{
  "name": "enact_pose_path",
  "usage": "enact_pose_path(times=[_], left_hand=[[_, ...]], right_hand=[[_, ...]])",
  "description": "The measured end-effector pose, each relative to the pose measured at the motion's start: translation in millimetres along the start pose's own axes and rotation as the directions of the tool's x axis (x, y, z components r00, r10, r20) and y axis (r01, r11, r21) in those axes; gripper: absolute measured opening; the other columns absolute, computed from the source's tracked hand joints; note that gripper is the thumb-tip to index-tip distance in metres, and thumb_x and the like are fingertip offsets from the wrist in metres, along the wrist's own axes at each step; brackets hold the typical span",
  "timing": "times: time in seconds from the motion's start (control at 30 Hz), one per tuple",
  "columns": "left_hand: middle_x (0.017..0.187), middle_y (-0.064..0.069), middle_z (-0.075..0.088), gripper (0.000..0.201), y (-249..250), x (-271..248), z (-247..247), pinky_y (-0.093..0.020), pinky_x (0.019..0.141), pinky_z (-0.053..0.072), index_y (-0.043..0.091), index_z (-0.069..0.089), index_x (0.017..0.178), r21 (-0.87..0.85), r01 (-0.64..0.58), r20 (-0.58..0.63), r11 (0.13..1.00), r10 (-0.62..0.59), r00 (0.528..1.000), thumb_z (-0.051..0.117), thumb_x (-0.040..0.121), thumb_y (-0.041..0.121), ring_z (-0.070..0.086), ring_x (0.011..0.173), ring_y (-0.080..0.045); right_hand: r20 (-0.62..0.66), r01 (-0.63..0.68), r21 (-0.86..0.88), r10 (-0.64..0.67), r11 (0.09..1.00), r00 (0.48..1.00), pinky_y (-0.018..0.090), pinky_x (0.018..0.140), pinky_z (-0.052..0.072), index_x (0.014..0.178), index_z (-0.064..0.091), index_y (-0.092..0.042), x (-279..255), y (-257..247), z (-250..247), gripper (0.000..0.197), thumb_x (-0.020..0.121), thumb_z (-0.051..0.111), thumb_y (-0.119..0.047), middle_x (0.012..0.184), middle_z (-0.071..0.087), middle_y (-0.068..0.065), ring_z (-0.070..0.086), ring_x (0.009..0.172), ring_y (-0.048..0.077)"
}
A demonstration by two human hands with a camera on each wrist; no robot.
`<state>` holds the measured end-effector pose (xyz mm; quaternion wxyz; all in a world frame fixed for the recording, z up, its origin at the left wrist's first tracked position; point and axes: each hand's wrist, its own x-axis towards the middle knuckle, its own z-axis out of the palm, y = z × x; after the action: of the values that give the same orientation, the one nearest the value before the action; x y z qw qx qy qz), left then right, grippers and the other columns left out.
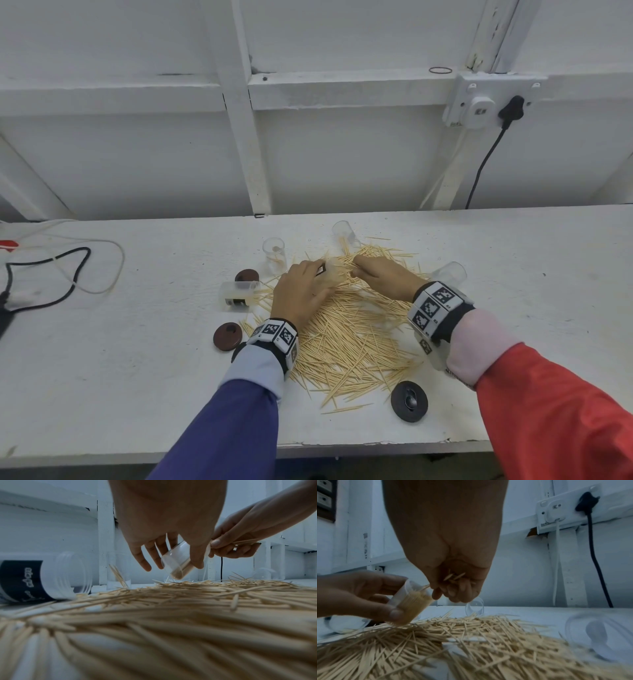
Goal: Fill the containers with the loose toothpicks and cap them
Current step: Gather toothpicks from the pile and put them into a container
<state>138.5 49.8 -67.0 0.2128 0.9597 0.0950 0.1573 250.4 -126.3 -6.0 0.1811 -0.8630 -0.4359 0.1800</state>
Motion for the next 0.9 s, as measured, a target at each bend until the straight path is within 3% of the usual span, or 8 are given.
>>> enact_pose_path(times=[0.27,0.33,0.47,0.57,0.67,0.77,0.9], left_hand=[[0.128,-0.001,0.058,0.059,-1,0,2,-0.033,0.09,0.043,0.016,0.05,0.137,0.001,-0.061,0.04,0.998,0.061,0.997,0.065,0.088,0.044,0.052,0.114,-0.02],[0.127,0.0,0.058,0.058,-1,0,2,-0.032,0.089,0.043,0.017,0.05,0.137,-0.011,-0.062,0.035,0.998,0.063,0.997,0.064,0.088,0.046,0.052,0.114,-0.019],[0.127,0.003,0.057,0.058,0,-1,2,-0.031,0.085,0.046,0.019,0.049,0.137,-0.042,-0.053,0.034,0.998,0.054,0.998,0.062,0.089,0.05,0.052,0.114,-0.016],[0.127,0.004,0.057,0.059,1,-1,0,-0.031,0.084,0.047,0.02,0.049,0.136,-0.055,-0.041,0.031,0.998,0.043,0.999,0.062,0.089,0.052,0.052,0.114,-0.014],[0.127,0.006,0.057,0.058,2,-2,0,-0.028,0.081,0.044,0.021,0.048,0.136,-0.056,-0.023,0.033,0.998,0.025,0.999,0.061,0.089,0.052,0.05,0.114,-0.013],[0.127,0.007,0.056,0.058,3,-2,-1,-0.025,0.079,0.04,0.023,0.047,0.137,-0.069,-0.002,0.034,0.998,0.005,0.999,0.061,0.089,0.053,0.049,0.115,-0.011],[0.127,0.008,0.055,0.058,4,-2,-2,-0.025,0.078,0.04,0.024,0.046,0.138,-0.071,0.01,0.044,0.997,-0.006,0.999,0.059,0.089,0.053,0.048,0.115,-0.01]], right_hand=[[0.106,0.042,-0.274,-0.013,0.961,0.994,0.031,0.067,0.035,0.092,0.047,-0.013,10,-13,-13,0.015,0.102,0.044,-0.024,0.088,0.056,0.004,0.05,0.081,0.021],[0.108,0.022,-0.228,0.003,0.973,0.994,0.03,0.069,0.037,0.101,0.055,-0.009,15,-16,-18,0.011,0.098,0.052,-0.02,0.094,0.06,0.006,0.052,0.083,0.02],[0.118,-0.054,-0.045,0.059,0.998,0.991,0.02,0.063,0.039,0.114,0.06,-0.011,23,-19,-32,0.031,0.085,0.068,-0.008,0.089,0.053,-0.004,0.049,0.077,0.009],[0.115,-0.057,0.057,0.05,0.997,0.992,0.017,0.06,0.046,0.111,0.063,-0.011,26,-18,-40,0.038,0.078,0.074,0.001,0.093,0.055,-0.002,0.054,0.076,0.009],[0.056,-0.047,0.155,0.038,0.987,0.998,0.023,0.062,0.054,0.102,0.065,-0.01,28,-18,-42,0.032,0.076,0.075,0.005,0.09,0.06,-0.001,0.06,0.075,0.013],[0.011,-0.016,0.221,0.014,0.975,1.0,0.021,0.057,0.053,0.094,0.069,-0.007,27,-17,-41,0.022,0.077,0.075,0.005,0.085,0.067,0.004,0.063,0.066,0.015],[-0.048,0.025,0.264,-0.012,0.964,0.999,0.015,0.053,0.048,0.09,0.073,-0.001,27,-21,-38,0.011,0.08,0.075,0.001,0.078,0.07,0.006,0.059,0.052,0.002]])
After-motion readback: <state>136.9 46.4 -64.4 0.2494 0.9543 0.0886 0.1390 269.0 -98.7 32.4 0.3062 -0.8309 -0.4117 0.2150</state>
